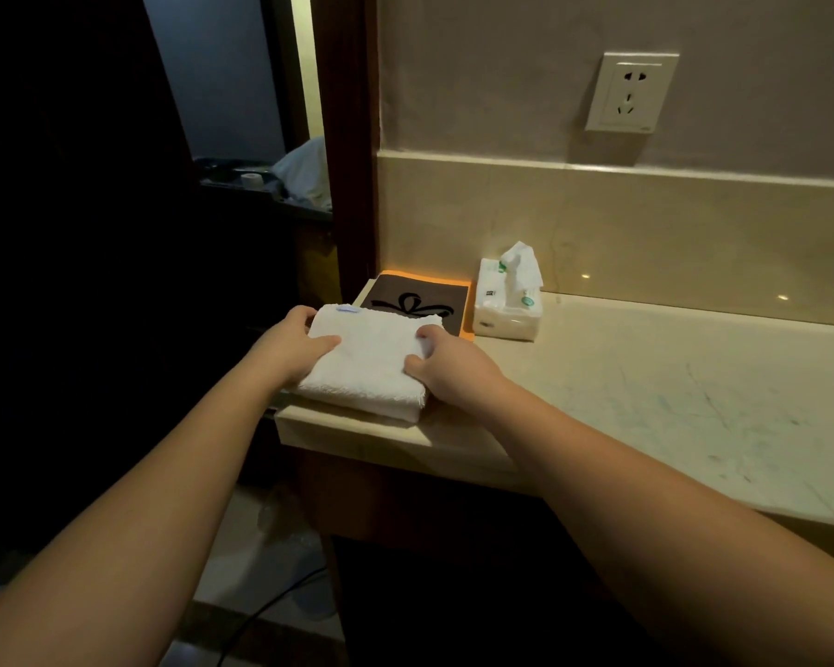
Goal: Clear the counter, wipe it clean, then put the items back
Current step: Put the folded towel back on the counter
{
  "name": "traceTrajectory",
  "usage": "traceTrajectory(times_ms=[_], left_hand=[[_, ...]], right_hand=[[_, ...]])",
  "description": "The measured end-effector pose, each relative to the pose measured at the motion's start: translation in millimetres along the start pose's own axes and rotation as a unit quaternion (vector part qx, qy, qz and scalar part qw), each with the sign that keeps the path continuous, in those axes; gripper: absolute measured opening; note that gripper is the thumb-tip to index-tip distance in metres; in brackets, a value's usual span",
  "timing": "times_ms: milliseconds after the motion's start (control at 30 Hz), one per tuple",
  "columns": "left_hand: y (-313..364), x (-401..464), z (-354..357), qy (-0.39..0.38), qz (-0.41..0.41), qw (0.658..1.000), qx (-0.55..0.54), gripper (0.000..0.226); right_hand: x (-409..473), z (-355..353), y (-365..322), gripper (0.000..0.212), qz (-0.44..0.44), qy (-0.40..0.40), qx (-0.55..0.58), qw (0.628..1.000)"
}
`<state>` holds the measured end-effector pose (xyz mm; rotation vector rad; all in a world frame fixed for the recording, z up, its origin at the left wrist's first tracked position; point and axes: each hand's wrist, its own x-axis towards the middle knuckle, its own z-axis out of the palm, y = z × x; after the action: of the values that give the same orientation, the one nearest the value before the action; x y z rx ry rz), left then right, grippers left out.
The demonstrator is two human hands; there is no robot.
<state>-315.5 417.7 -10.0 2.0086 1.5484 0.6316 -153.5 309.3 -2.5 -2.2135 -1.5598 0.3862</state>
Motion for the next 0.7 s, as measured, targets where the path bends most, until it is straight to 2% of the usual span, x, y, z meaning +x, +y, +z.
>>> traceTrajectory(times_ms=[200,400,700], left_hand=[[-3,3,3,-0.014,-0.018,0.999,-0.023,0.053],[4,-1,6,-0.01,-0.006,0.999,0.032,0.047],[1,-7,4,0.025,-0.004,0.999,0.036,0.045]], right_hand=[[2,-2,1,0.058,0.005,-0.024,-0.028,0.999],[-10,-10,3,0.091,0.012,-0.093,-0.055,0.994],[-2,-11,11,0.097,-0.002,-0.118,-0.05,0.992]])
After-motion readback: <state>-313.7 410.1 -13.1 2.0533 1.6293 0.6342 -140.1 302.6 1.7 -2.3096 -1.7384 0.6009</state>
